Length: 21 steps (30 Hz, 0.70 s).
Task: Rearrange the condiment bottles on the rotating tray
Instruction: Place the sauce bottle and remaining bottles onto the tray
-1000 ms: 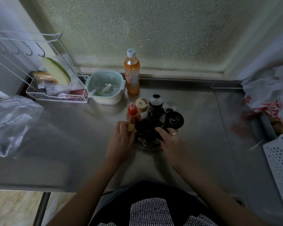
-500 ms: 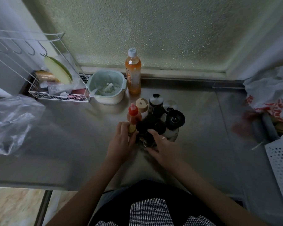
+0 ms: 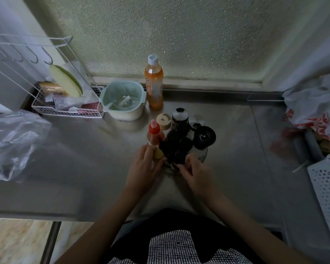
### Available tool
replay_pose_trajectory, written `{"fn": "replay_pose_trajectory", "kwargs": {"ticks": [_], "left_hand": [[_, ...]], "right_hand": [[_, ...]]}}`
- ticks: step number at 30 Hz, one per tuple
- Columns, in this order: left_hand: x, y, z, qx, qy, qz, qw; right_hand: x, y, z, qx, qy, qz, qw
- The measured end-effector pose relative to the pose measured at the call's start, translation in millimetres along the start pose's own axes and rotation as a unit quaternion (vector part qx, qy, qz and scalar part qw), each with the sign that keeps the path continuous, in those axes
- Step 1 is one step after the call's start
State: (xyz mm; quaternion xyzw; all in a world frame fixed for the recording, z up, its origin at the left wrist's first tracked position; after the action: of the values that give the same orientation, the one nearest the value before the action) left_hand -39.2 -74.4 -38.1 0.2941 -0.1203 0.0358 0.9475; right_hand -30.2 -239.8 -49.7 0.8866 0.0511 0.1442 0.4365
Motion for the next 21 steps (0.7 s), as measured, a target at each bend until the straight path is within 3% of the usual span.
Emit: {"fn": "replay_pose_trajectory", "kwargs": {"ticks": [5, 10, 16, 21], "left_hand": [[-1, -12, 8, -0.043, -0.013, -0.025, 0.999], [4, -22, 11, -0.048, -0.013, -0.034, 0.998], [7, -35, 0, -0.027, 0.011, -0.063, 0.998], [2, -25, -13, -0.047, 0.080, -0.027, 0.995]], "right_hand": [[-21, -10, 35, 0.016, -0.082, -0.032, 0.996], [-19, -20, 30, 0.060, -0.077, -0.121, 0.988], [-26, -17, 46, 0.045, -0.115, -0.107, 0.987], [-28, -8, 57, 0.037, -0.140, -0.072, 0.987]]}}
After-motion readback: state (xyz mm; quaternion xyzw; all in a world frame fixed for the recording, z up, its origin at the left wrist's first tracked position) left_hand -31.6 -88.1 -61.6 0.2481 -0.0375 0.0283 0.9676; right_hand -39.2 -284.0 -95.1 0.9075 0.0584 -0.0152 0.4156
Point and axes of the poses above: each hand's wrist, its own x-axis towards the middle knuckle, its own y-axis out of the back of the hand, z = x × y, the point moved 7 cm from there along x, towards the middle knuckle, and after that the axes turned 11 degrees about -x, right-handed, at the moved point
